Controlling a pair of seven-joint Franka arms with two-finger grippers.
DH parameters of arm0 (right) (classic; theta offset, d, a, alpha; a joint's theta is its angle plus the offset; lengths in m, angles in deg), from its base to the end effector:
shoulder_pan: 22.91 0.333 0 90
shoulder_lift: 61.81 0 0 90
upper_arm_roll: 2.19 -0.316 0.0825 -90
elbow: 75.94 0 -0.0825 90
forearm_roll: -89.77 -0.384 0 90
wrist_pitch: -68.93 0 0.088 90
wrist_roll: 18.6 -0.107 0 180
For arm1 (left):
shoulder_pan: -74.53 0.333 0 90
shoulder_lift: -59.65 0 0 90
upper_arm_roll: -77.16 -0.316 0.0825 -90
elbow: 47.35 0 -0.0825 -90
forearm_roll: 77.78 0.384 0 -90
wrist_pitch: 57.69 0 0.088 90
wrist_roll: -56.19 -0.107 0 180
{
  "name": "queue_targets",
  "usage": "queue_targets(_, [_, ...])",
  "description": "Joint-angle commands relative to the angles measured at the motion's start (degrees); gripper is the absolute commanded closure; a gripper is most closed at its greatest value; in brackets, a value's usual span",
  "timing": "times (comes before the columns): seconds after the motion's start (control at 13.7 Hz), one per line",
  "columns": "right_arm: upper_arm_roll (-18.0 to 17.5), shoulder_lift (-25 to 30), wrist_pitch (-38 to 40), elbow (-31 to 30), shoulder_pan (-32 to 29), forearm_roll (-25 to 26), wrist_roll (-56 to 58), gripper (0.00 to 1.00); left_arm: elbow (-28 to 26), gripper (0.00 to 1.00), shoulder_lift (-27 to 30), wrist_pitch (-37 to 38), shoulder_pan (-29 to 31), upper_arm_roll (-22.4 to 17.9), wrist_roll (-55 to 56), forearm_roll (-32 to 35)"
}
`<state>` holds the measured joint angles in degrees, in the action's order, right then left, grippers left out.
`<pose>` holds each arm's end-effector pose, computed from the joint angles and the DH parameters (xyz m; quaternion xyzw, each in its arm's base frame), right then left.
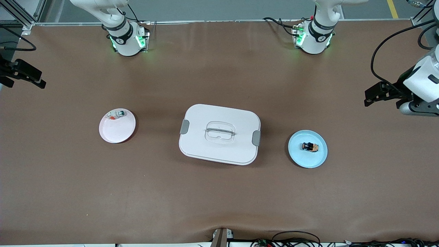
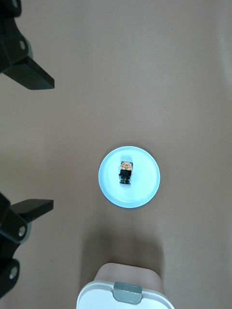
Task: Transfer orange switch to right arm and place
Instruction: 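Move the left gripper over the orange switch on the blue plate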
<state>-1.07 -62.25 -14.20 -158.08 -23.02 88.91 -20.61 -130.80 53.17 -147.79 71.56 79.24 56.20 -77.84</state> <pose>0.5440 -0.0099 0.6736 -0.9996 0.0273 -0.0047 0.0074 0.5876 -0.0507 0.6139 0.9990 -0.0438 0.0014 0.0026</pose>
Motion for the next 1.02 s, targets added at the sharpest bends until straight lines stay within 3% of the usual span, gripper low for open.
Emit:
queue_targets(0.0, [-0.5,-0.1,0.3,0.6,-0.5,0.3,-0.4,0.00,0.0,0.00,-0.4,0.5,0.1,0.5,0.2,1.3])
queue_targets(0.51, [-0.4,-0.2,0.7,0.6,-0.6,0.3,-0.4,0.00,-0.4,0.00,-6.5,-1.5,0.0,0.9,0.1,0.4])
queue_targets(0.95, [-0.4,-2.5,3.2,0.5,-2.4,0.7,-0.5,0.00,-9.3,0.00,-9.8,-16.2,-0.2,1.9,0.1,0.3])
